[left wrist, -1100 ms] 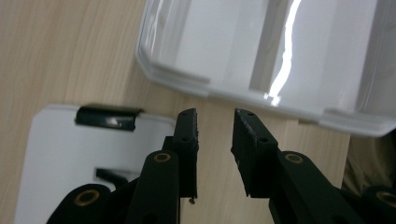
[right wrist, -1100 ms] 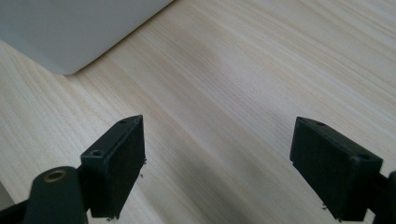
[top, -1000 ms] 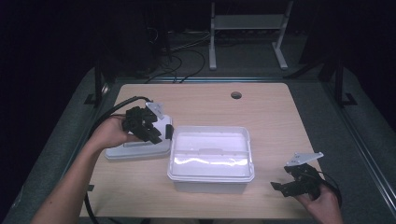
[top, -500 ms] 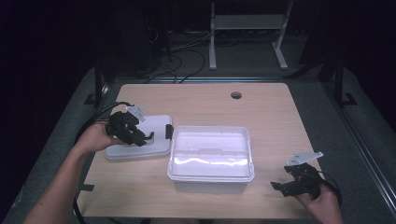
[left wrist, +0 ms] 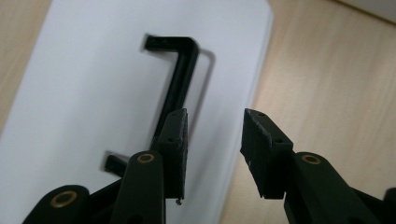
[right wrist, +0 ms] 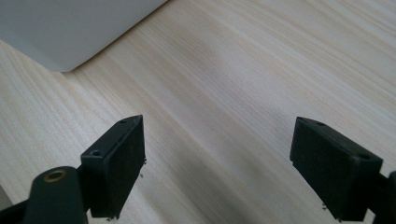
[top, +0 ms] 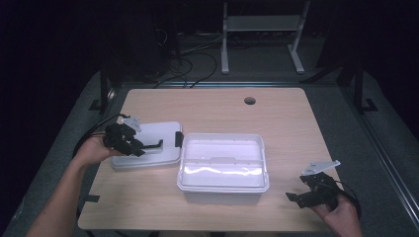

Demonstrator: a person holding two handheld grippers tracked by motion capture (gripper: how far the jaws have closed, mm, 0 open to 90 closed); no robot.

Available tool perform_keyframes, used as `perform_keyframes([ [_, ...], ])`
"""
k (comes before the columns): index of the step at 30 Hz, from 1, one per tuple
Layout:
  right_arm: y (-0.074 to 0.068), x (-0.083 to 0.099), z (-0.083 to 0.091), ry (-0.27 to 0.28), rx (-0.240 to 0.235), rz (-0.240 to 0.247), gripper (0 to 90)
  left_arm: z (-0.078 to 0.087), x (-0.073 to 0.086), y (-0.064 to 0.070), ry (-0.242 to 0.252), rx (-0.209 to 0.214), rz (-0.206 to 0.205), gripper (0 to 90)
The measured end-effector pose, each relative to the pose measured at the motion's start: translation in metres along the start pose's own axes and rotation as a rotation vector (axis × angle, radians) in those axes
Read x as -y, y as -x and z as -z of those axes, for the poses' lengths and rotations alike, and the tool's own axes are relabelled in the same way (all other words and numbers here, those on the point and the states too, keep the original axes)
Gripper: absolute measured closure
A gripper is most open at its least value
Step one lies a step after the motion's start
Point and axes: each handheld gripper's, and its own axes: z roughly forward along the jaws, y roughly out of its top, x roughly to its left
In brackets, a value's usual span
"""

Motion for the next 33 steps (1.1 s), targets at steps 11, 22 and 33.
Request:
perform_keyframes([
  [11, 0.0, 0.002, 0.001, -0.001, 0.001, -0.001, 17.6, -0.018, 0.003, -0.013, -0.018, -0.01, -0.002, 59.5],
  [22, -0.001, 0.001, 0.0, -0.004, -0.014, 0.004, 17.6, -0.034, -0.003, -0.02, -0.075, -0.04, -0.025, 53.8],
  [33, 0.0, 0.002, 0.0, -0.002, -0.017, 0.002, 17.6, -0.039, -0.007, -0.019, -0.142, -0.045, -0.062, 72.2],
])
